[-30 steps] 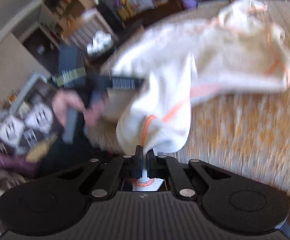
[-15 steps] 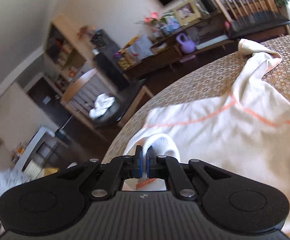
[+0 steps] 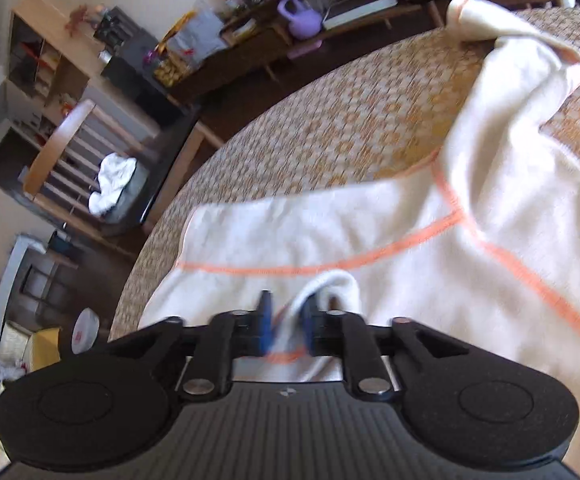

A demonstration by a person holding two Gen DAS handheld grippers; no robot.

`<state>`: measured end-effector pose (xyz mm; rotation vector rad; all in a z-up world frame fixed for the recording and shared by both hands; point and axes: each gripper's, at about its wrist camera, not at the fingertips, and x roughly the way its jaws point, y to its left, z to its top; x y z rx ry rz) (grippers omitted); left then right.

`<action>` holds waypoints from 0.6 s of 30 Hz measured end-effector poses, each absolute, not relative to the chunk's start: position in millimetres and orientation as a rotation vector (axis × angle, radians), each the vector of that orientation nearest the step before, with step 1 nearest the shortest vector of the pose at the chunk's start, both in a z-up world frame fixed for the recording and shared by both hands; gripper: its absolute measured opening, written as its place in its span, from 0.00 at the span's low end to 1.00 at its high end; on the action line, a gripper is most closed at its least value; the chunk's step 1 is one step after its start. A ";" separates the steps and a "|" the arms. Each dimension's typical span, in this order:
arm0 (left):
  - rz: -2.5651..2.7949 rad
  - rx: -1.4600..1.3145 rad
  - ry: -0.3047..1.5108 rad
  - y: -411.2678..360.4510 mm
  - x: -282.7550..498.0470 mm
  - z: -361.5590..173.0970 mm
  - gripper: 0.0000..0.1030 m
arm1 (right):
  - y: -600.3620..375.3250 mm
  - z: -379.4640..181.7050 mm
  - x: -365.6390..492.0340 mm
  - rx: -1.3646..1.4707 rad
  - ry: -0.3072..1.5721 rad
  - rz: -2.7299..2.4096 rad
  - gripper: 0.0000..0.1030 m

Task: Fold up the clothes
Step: 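Open the right gripper to release the folded flap and withdraw it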

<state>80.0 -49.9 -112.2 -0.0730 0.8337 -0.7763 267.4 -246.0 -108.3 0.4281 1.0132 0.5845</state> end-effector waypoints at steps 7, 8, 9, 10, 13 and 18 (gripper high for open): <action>-0.792 -0.091 0.828 -45.0 80.2 -115.0 1.00 | -286.8 -65.1 252.3 0.453 0.875 0.581 0.74; -0.792 -0.089 0.827 -45.3 80.0 -114.9 1.00 | -280.7 -61.7 245.5 0.326 0.871 0.568 0.74; -0.792 -0.087 0.826 -45.7 79.7 -114.8 1.00 | -274.2 -58.7 238.6 0.198 0.864 0.553 0.74; -0.792 -0.084 0.825 -46.0 79.5 -114.7 1.00 | -262.6 -60.0 228.0 0.029 0.847 0.535 0.74; -0.793 -0.077 0.822 -47.1 78.7 -114.4 1.00 | -226.9 -77.2 187.3 -0.377 0.805 0.591 0.64; -0.793 -0.065 0.817 -48.9 77.5 -113.9 1.00 | -203.5 -85.6 150.9 -0.392 0.759 0.707 0.38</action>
